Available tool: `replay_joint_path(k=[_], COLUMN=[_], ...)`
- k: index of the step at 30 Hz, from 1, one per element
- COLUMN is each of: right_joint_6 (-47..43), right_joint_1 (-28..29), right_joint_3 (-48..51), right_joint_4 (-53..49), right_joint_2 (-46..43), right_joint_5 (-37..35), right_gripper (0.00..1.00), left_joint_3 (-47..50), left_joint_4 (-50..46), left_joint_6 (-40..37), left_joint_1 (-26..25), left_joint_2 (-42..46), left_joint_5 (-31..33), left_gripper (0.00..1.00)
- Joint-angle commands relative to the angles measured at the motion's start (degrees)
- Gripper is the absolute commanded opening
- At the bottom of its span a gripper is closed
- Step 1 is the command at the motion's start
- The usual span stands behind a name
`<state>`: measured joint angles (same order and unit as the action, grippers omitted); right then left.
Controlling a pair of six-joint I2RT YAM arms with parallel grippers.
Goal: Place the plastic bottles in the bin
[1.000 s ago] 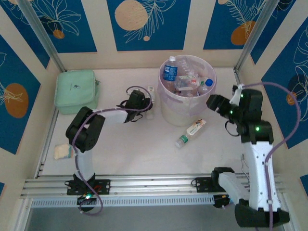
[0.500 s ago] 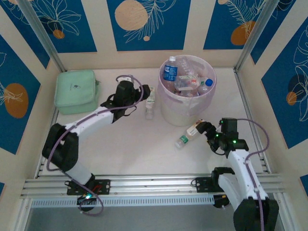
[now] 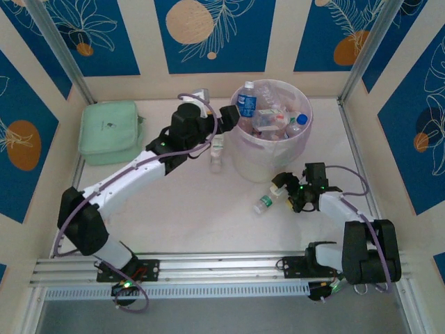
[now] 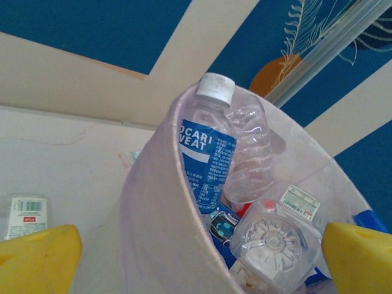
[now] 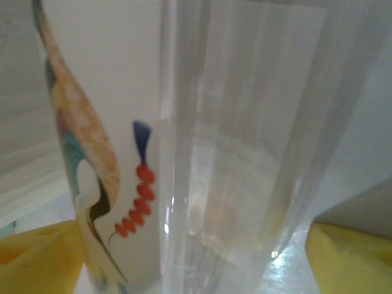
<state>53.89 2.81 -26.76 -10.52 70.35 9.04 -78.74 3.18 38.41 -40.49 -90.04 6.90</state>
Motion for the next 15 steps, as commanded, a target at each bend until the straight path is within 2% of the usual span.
replay_joint_path(k=[1, 4, 10, 15], right_joint_6=[-0.93, -2.62, -9.14, -14.7], right_joint_1=[0.78, 0.27, -3.25, -5.13], right_joint_3=[-1.63, -1.53, -5.05, -12.1], right_joint_4=[5.79, 2.99, -8.27, -18.6], right_joint_2=[1.32, -1.81, -12.64, -20.25], right_joint_5=[-1.0, -2.4, -5.51, -8.91], right_gripper=[0.81, 0.64, 0.43, 0.4], left_joint_3=[-2.91, -3.82, -3.97, -3.7], left_joint_4=[-3.46, -3.62, -3.64, -3.84], left_joint_6=[-2.21, -2.22, -2.27, -2.36], left_joint_1=[-0.66, -0.83, -0.98, -0.99], left_joint_2=[-3.49, -5.13, -6.39, -6.47], left_joint_5=[-0.34, -0.99, -1.18, -0.94], left_gripper=[1.0, 1.0, 1.0, 1.0])
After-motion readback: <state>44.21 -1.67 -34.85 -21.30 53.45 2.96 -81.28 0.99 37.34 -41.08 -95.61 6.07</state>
